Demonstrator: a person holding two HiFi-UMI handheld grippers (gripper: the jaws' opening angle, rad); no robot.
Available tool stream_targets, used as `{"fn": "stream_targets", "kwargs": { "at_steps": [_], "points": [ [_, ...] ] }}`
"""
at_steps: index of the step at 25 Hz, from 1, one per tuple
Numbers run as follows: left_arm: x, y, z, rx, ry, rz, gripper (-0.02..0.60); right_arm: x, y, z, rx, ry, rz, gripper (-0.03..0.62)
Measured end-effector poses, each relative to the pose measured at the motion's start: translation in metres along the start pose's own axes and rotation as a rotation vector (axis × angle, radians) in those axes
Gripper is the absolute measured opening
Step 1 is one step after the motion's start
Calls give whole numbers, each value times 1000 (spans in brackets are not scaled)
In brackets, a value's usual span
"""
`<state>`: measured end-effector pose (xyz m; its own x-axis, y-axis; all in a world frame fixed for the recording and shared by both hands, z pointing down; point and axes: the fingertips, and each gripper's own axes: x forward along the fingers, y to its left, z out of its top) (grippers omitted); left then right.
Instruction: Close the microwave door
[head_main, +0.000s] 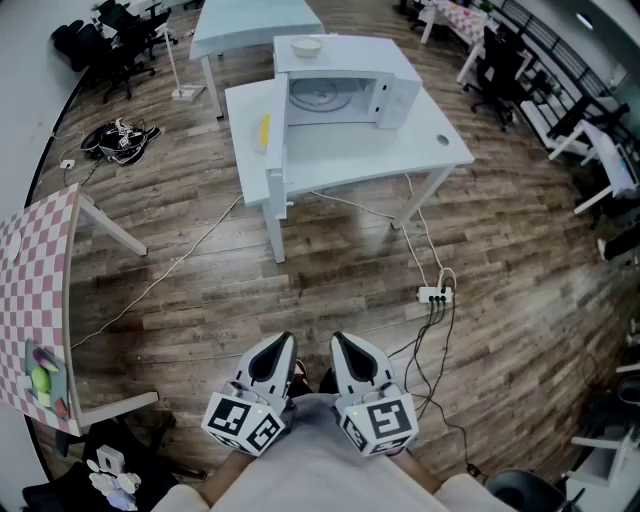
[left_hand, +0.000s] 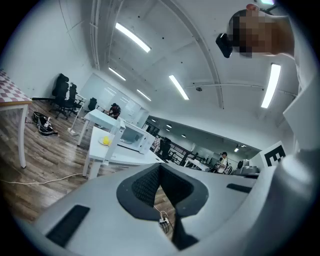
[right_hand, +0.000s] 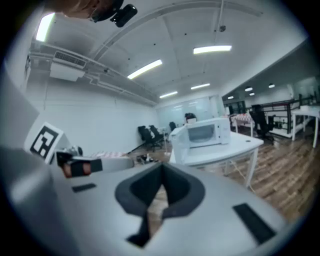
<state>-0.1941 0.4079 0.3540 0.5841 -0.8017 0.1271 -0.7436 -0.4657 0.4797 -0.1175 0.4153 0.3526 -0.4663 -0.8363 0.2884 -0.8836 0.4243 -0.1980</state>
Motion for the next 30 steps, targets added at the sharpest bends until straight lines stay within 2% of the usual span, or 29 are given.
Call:
{"fn": "stream_targets", "kwargs": {
  "at_steps": [7, 13, 18, 24, 30],
  "points": [
    [-19, -5, -3, -51, 8, -43, 18, -12, 18, 1, -13, 5, -15, 20],
    [-26, -4, -1, -59, -6, -70, 18, -17, 27, 0, -7, -9, -4, 21],
    [-30, 9, 12, -78, -35, -48, 18, -20, 36, 11, 32, -39, 47, 21],
    [-24, 14, 7, -97, 16, -44, 18, -9, 31, 19, 37, -40, 82, 21],
    [-8, 26, 20, -96, 17, -17, 18, 8, 17, 27, 66, -44, 108, 21]
  ]
}}
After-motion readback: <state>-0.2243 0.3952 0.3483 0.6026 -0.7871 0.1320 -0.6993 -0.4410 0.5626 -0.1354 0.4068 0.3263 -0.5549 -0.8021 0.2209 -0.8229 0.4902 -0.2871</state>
